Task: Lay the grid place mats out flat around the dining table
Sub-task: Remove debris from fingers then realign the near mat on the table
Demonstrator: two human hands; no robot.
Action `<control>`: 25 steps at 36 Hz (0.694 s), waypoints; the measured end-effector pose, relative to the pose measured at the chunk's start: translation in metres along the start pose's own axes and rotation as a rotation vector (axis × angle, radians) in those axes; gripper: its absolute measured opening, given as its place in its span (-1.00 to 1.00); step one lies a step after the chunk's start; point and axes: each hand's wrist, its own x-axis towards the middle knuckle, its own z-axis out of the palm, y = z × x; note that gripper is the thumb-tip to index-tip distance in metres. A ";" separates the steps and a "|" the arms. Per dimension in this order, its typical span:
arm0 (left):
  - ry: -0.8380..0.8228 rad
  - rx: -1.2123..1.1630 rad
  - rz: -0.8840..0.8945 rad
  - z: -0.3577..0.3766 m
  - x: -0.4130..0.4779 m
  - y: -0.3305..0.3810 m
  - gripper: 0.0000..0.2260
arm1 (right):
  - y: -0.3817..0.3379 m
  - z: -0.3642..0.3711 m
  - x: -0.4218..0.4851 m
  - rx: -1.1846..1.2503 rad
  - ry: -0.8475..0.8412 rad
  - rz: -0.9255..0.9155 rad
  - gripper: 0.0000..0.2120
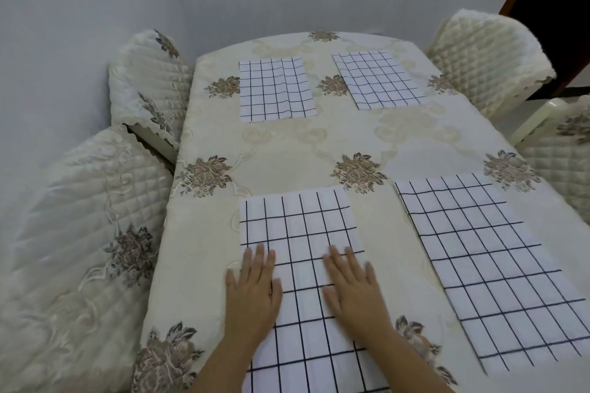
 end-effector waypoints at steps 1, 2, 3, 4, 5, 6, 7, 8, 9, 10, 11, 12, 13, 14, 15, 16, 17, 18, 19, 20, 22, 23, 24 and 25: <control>-0.004 -0.003 -0.041 -0.001 0.004 -0.006 -0.53 | 0.011 -0.003 0.002 0.002 -0.002 0.045 -0.48; -0.007 -0.004 -0.071 -0.003 0.007 -0.011 -0.50 | 0.021 -0.006 0.004 0.011 -0.018 0.092 -0.47; 0.001 0.000 -0.084 -0.003 0.011 -0.017 -0.49 | 0.029 -0.009 0.005 0.026 -0.041 0.130 -0.46; 0.007 0.004 -0.090 -0.004 0.014 -0.022 -0.51 | 0.036 -0.011 0.006 0.038 -0.049 0.155 -0.46; 0.023 0.004 -0.090 -0.005 0.018 -0.026 -0.54 | 0.040 -0.013 0.008 0.051 -0.045 0.167 -0.45; 0.031 -0.002 -0.091 -0.005 0.021 -0.029 -0.56 | 0.042 -0.014 0.010 0.073 -0.032 0.178 -0.44; 0.035 -0.013 -0.089 -0.006 0.024 -0.030 -0.55 | 0.042 -0.016 0.013 0.109 -0.019 0.198 -0.42; 0.041 -0.019 -0.091 -0.007 0.027 -0.030 -0.55 | 0.039 -0.016 0.017 0.145 0.019 0.225 -0.40; 0.053 -0.020 -0.095 -0.007 0.030 -0.029 -0.55 | 0.036 -0.018 0.022 0.176 0.069 0.250 -0.38; 0.069 -0.019 -0.102 -0.007 0.033 -0.026 -0.55 | 0.031 -0.020 0.029 0.200 0.118 0.275 -0.39; 0.091 -0.019 -0.107 -0.008 0.037 -0.023 -0.55 | 0.024 -0.023 0.038 0.215 0.147 0.293 -0.42; 0.107 -0.019 -0.106 -0.009 0.042 -0.019 -0.56 | 0.016 -0.026 0.049 0.213 0.152 0.296 -0.45; 0.122 -0.020 -0.092 -0.010 0.048 -0.014 -0.56 | 0.007 -0.030 0.060 0.195 0.144 0.274 -0.49; 0.126 -0.019 -0.062 -0.010 0.054 -0.009 -0.57 | -0.004 -0.033 0.071 0.172 0.122 0.245 -0.51; 0.120 -0.018 -0.023 -0.010 0.061 -0.002 -0.58 | -0.015 -0.035 0.083 0.151 0.080 0.210 -0.52; 0.097 -0.017 0.014 -0.010 0.067 0.004 -0.57 | -0.025 -0.034 0.093 0.139 0.040 0.185 -0.52; 0.070 -0.016 0.040 -0.010 0.072 0.010 -0.57 | -0.034 -0.032 0.101 0.127 0.000 0.158 -0.52; 0.043 -0.015 0.054 -0.009 0.077 0.014 -0.58 | -0.040 -0.028 0.106 0.111 -0.043 0.133 -0.52; 0.025 -0.017 0.054 -0.008 0.079 0.017 -0.58 | -0.044 -0.024 0.108 0.090 -0.081 0.102 -0.52; 0.010 -0.018 0.047 -0.007 0.081 0.017 -0.57 | -0.044 -0.019 0.107 0.067 -0.107 0.060 -0.52; 0.013 -0.014 0.029 -0.005 0.084 0.011 -0.55 | -0.035 -0.010 0.104 0.025 -0.101 -0.006 -0.51; 0.020 -0.010 0.016 -0.005 0.085 0.007 -0.55 | -0.027 -0.009 0.103 0.020 -0.094 0.003 -0.51; 0.022 -0.004 -0.003 -0.006 0.085 0.002 -0.54 | -0.019 -0.009 0.102 0.031 -0.085 0.040 -0.50; 0.021 0.000 -0.027 -0.007 0.085 -0.004 -0.54 | -0.010 -0.011 0.102 0.040 -0.066 0.081 -0.49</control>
